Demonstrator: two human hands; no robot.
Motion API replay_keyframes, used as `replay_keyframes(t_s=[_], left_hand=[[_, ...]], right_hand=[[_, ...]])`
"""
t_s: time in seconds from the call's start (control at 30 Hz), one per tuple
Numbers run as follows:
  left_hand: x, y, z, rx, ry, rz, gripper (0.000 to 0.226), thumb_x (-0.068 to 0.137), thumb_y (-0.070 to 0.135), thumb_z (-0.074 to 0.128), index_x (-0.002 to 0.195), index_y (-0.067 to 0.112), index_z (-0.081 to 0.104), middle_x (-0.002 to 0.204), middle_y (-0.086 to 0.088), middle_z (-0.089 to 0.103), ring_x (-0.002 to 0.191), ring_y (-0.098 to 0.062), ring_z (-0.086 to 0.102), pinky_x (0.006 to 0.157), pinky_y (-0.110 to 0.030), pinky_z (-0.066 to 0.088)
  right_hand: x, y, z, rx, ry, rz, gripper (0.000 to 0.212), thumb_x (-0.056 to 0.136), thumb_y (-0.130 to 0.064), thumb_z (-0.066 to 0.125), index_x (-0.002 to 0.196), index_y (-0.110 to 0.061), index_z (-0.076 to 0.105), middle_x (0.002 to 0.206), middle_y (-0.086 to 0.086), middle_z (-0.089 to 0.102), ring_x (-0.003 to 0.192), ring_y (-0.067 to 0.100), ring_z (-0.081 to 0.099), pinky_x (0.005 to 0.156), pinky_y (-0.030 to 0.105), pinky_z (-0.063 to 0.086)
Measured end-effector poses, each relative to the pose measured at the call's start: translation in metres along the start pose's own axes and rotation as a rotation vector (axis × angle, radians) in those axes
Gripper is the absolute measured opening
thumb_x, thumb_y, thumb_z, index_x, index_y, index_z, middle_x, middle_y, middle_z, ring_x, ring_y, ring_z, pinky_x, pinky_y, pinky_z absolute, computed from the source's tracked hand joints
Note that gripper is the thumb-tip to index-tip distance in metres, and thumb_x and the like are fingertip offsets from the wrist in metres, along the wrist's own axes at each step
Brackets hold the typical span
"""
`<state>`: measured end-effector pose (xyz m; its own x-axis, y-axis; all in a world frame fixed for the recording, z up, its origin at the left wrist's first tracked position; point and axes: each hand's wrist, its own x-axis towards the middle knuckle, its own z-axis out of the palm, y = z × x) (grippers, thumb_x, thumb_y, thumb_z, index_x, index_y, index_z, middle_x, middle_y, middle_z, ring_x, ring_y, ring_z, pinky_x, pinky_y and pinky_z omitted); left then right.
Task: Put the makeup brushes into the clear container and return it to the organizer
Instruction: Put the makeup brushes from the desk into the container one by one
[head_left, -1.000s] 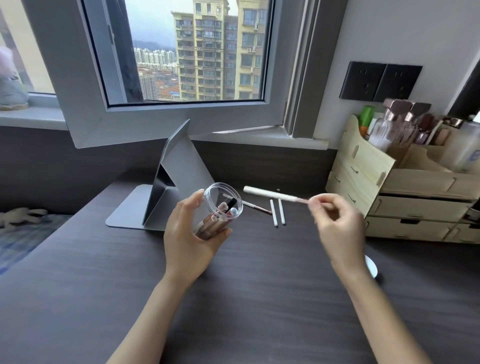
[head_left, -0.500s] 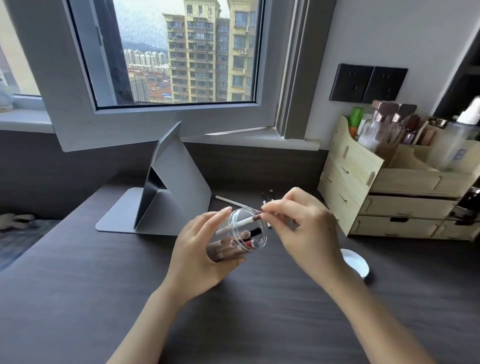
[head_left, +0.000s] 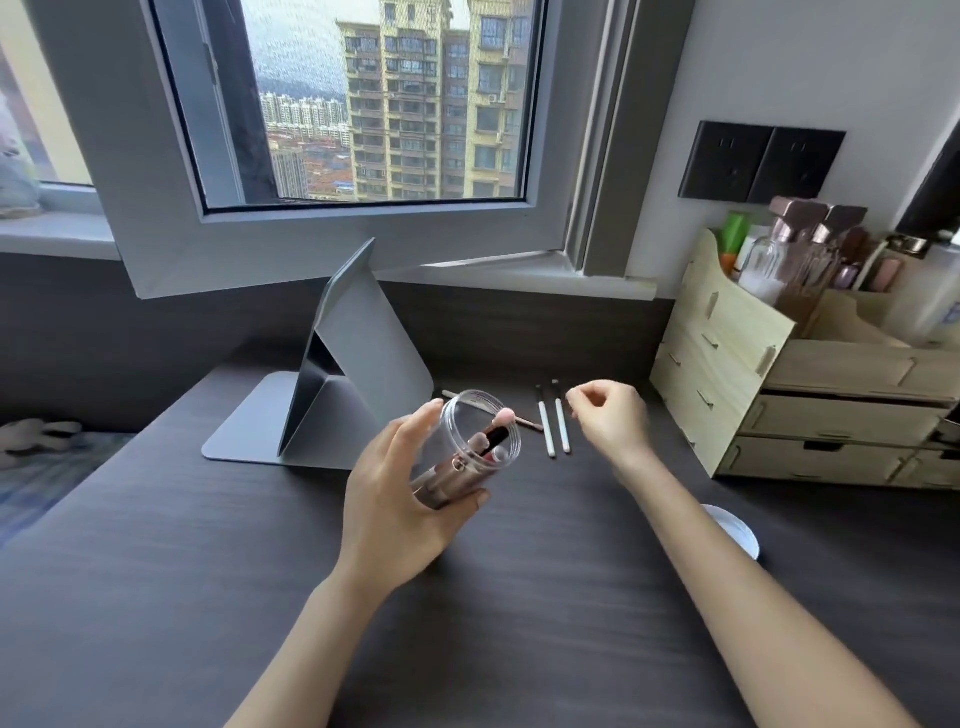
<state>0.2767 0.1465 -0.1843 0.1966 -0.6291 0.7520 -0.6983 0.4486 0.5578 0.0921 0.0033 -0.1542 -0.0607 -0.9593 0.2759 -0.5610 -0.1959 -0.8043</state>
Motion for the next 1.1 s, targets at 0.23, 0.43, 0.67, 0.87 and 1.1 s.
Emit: replay_keyframes(t_s=[0.23,0.43,0.67,0.87,1.1], left_hand=[[0.002,-0.006,-0.001,-0.031,0.167,-0.112,0.077,0.054,0.027,0.084,0.122,0.030,0.048,0.112,0.020,0.057,0.102,0.000,0.055,0.090,-0.011,0.040],[0.003,-0.008,-0.003,0.001,0.195,-0.127,0.076,0.055,0.030,0.083,0.123,0.029,0.047,0.112,0.013,0.057,0.104,-0.004,0.055,0.092,-0.014,0.042],[0.004,-0.007,-0.002,0.005,0.203,-0.130,0.076,0.055,0.029,0.083,0.123,0.024,0.050,0.113,0.011,0.057,0.105,0.001,0.052,0.093,-0.008,0.037],[0.002,-0.004,0.001,0.034,0.130,-0.060,0.075,0.056,0.031,0.083,0.123,0.024,0.048,0.113,0.009,0.058,0.104,-0.008,0.055,0.091,-0.019,0.042],[-0.002,0.002,0.003,0.106,0.017,0.105,0.072,0.061,0.043,0.075,0.123,0.020,0.048,0.114,0.000,0.061,0.102,-0.015,0.056,0.084,-0.039,0.049]], right_hand=[[0.041,0.022,0.035,-0.452,-0.097,0.208,0.034,0.091,-0.035,0.053,0.112,-0.009,0.061,0.121,0.013,0.063,0.114,0.032,0.058,0.083,0.031,0.046],[0.052,0.020,0.049,-0.647,-0.147,0.205,0.028,0.092,-0.010,0.049,0.117,-0.006,0.060,0.124,0.014,0.062,0.116,0.032,0.058,0.087,0.034,0.049],[0.043,0.017,0.009,0.163,0.048,0.307,0.012,0.085,-0.008,0.051,0.077,-0.006,0.060,0.066,0.008,0.056,0.054,0.018,0.058,0.051,0.025,0.042],[-0.038,-0.056,-0.056,1.025,-0.001,0.046,0.021,0.092,-0.001,0.048,0.075,-0.012,0.053,0.059,0.003,0.062,0.050,0.012,0.064,0.049,0.021,0.054],[-0.107,-0.070,-0.032,0.150,-0.004,-0.697,0.009,0.084,-0.017,0.065,0.082,-0.010,0.071,0.085,-0.002,0.070,0.088,0.012,0.062,0.081,0.021,0.046]])
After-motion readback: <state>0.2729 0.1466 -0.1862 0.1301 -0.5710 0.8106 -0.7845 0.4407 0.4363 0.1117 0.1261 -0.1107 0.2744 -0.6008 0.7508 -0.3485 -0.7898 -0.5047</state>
